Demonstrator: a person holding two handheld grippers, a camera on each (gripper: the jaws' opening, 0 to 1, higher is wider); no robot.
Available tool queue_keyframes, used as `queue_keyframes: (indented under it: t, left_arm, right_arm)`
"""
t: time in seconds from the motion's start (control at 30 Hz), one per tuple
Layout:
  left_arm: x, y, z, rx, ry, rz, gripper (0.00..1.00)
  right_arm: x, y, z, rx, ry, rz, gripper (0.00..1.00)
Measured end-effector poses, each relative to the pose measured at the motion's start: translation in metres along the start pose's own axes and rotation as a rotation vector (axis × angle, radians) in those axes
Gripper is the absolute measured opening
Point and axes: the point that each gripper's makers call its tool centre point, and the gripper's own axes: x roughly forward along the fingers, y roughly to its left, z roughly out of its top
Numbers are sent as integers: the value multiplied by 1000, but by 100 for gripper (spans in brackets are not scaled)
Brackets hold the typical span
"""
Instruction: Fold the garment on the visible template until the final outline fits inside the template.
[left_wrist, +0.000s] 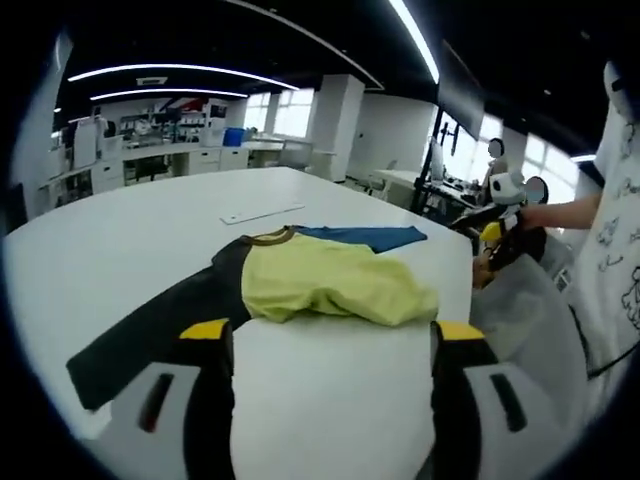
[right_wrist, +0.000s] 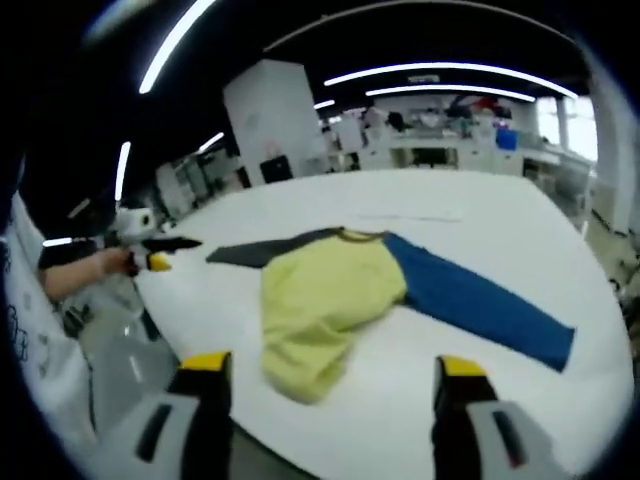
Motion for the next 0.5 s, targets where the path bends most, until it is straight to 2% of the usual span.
queue_keyframes:
  t: [0.1,0.23,0.33,0.5]
  left_arm:
    - [3,-20,1,-3,-15,12,79]
    - [2,-35,4,-16,-43,39,78]
    - [3,-44,3,-25,-44,47,78]
    - [1,-51,7,-32,-74,74,78]
  right_arm:
    - [5,4,1,-62,25,32,82]
    - [12,22,-1,-142,67,96,78]
    - [18,28,-7,-234,119,122,78]
    - [30,45,-11,-351,166,187,77]
